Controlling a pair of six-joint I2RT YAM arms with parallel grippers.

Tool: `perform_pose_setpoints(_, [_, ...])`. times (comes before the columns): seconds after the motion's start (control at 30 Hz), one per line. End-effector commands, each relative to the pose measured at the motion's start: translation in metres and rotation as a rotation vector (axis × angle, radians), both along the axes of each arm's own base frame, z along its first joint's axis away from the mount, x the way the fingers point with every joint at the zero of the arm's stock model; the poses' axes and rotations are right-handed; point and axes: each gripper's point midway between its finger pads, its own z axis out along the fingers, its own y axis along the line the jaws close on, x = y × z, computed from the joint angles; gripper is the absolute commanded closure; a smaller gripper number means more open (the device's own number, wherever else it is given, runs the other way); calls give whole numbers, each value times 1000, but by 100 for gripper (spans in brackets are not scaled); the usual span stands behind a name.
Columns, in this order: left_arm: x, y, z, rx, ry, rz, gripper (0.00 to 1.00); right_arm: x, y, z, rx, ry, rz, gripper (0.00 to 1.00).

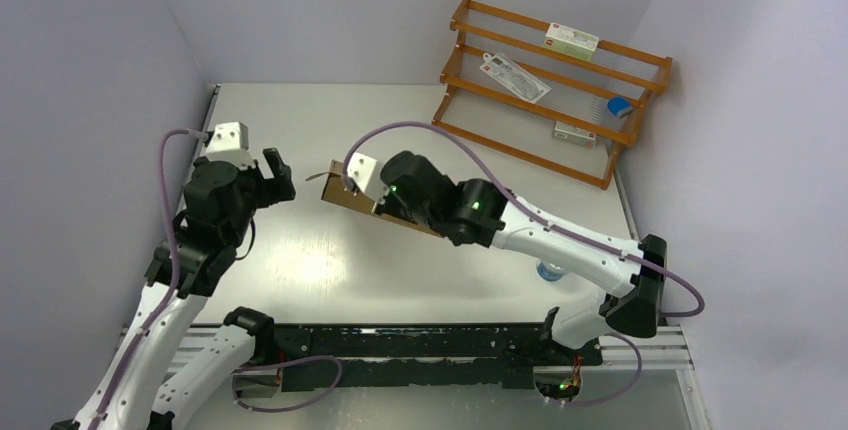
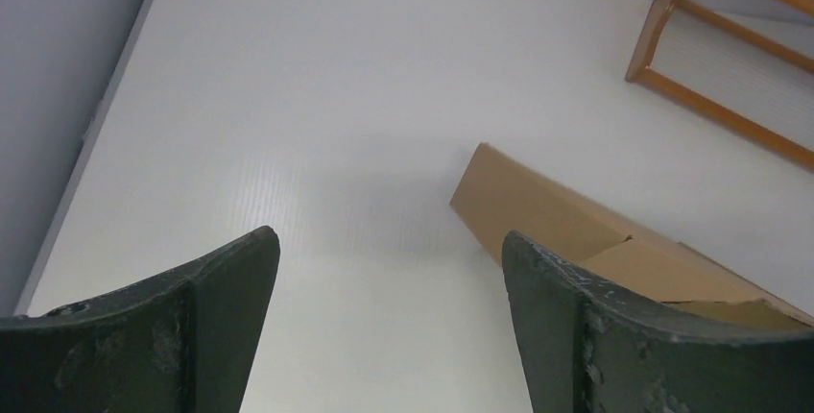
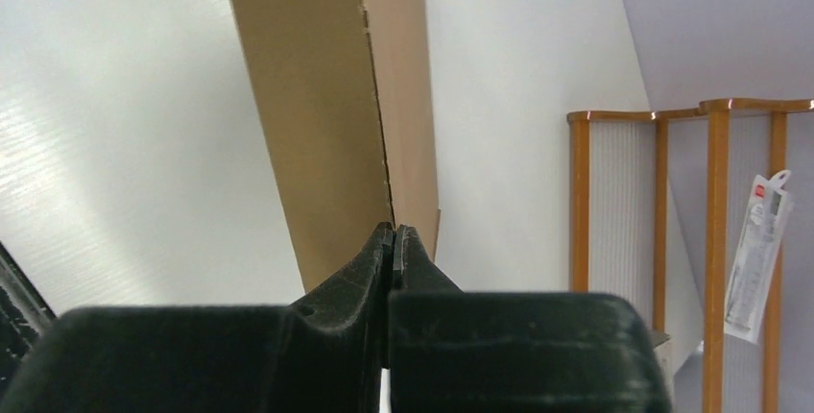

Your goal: Fold the paper box

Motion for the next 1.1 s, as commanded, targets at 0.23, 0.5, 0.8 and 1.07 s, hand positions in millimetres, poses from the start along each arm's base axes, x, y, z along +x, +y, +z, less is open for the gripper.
perform_pose_setpoints(0.23, [-16, -7, 14, -43, -1, -58, 13, 15, -6, 23, 106, 276, 147, 100])
perform_pose_setpoints(0.5, [-16, -21, 9, -35, 5, -147, 13, 45, -10, 16, 99, 423, 207, 100])
perform_pose_setpoints(0.8, [0, -44, -16, 0, 101, -264, 15, 84, 7, -15, 3, 474, 186, 100])
perform_pose_setpoints(1.07, [17, -49, -21, 29, 120, -274, 15, 110, 9, -16, -18, 404, 121, 84])
